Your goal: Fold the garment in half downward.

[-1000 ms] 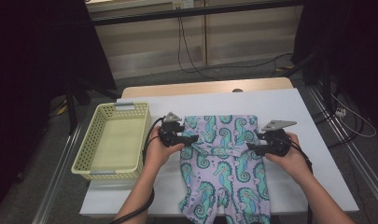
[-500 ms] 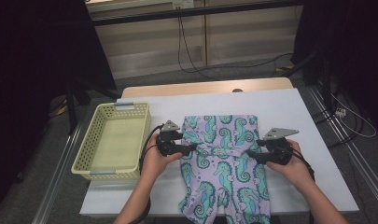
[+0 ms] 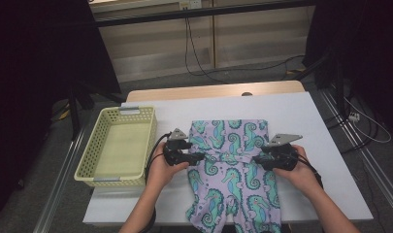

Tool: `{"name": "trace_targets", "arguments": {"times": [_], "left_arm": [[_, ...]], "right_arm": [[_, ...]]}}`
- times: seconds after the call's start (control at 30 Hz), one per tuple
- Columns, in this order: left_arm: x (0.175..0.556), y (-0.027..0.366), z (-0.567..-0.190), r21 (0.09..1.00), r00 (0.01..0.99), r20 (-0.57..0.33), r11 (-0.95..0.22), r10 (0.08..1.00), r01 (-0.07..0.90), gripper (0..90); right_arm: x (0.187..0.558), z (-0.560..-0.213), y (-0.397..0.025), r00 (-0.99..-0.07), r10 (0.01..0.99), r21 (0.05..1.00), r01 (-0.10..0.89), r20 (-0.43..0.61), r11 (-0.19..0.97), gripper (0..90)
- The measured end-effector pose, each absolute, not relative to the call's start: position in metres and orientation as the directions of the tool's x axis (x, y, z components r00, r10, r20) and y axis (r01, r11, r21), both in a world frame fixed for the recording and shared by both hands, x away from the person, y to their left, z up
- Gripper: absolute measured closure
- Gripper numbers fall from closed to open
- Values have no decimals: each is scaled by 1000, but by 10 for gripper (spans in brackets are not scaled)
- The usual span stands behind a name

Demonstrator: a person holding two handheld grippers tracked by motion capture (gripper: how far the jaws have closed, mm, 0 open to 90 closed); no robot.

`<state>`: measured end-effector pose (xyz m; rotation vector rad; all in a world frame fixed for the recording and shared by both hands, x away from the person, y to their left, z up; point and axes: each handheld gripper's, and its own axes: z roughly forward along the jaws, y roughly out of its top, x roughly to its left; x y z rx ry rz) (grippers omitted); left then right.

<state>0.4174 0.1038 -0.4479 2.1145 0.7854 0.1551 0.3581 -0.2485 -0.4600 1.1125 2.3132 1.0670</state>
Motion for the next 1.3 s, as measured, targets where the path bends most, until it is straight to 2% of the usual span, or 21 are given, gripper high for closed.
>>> {"name": "trace_targets", "arguments": {"times": [0.07,0.23,0.37,0.47,0.57,0.7,0.83,1.07,1.3], "left_arm": [[419,104,-451,759,798,-148,-450,584,470,356],[421,105,-457,748,803,-122,-477,583,460,416],[423,104,-459,744,806,-108,-491,582,454,466],[423,101,-460,738,806,-92,-503,585,449,547],[424,100,-460,735,805,-86,-508,586,448,590],[423,99,-459,724,796,-87,-511,599,464,734],[422,96,-459,718,793,-87,-514,603,469,822],[423,95,-457,706,787,-94,-516,610,485,898],[420,100,-445,721,801,-114,-506,588,474,900]], "right_arm": [[360,-462,-249,-629,777,764,510,19,394,491],[362,-465,-246,-636,772,751,503,-14,428,514],[363,-466,-247,-633,774,756,497,-20,427,584],[364,-466,-247,-625,780,759,500,-18,418,634],[365,-466,-247,-623,782,761,496,-23,418,678],[365,-466,-247,-620,784,761,496,-26,418,732],[365,-466,-247,-624,782,763,496,-19,414,804],[366,-465,-247,-631,776,763,492,-20,419,887],[364,-458,-251,-628,778,783,487,8,386,893]]}}
